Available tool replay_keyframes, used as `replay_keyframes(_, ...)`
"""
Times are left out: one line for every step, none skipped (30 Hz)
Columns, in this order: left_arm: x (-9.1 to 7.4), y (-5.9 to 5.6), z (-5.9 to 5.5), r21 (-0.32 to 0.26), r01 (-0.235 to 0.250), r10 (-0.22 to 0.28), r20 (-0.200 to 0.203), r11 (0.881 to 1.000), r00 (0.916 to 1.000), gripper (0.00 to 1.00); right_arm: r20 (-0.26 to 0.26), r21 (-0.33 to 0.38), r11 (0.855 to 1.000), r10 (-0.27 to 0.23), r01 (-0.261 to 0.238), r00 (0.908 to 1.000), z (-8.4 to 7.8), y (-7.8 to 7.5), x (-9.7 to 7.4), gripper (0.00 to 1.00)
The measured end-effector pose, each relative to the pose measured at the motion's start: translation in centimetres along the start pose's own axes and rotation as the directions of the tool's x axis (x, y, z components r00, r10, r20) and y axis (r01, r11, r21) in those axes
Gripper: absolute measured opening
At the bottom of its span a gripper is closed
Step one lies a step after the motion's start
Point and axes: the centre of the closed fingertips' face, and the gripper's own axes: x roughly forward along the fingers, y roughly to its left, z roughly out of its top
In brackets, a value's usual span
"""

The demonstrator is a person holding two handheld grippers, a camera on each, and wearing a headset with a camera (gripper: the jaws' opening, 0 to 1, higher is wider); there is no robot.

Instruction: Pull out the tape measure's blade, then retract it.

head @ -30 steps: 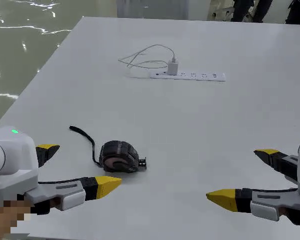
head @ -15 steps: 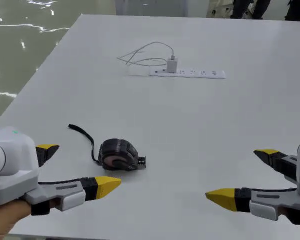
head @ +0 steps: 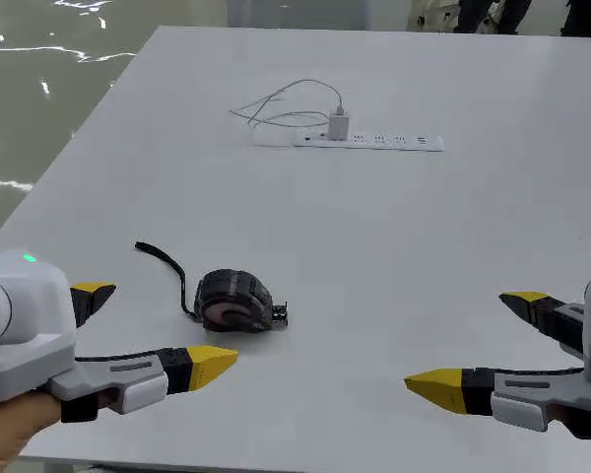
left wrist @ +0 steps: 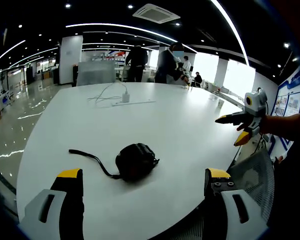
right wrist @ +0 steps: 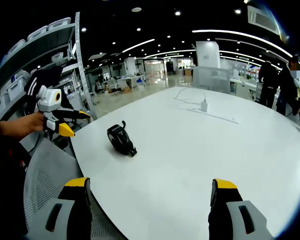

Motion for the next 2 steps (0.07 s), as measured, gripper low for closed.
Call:
replay_keyframes(-0.01, 0.01, 0.00, 0.001, -0.001, 0.001, 0.000, 1.000, 1.0000, 0.99, -0.001, 0.000, 1.000, 0.000, 0.000, 1.0000, -0.06, 0.02, -0.01, 0.99)
replay_keyframes(-0.01, 0.02, 0.01, 0.002, -0.002, 0.002, -0.001, 1.000, 1.0000, 0.99, -0.002, 0.000, 1.000, 0.000, 0.000, 1.0000, -0.07, 0.04, -0.03, 0.99)
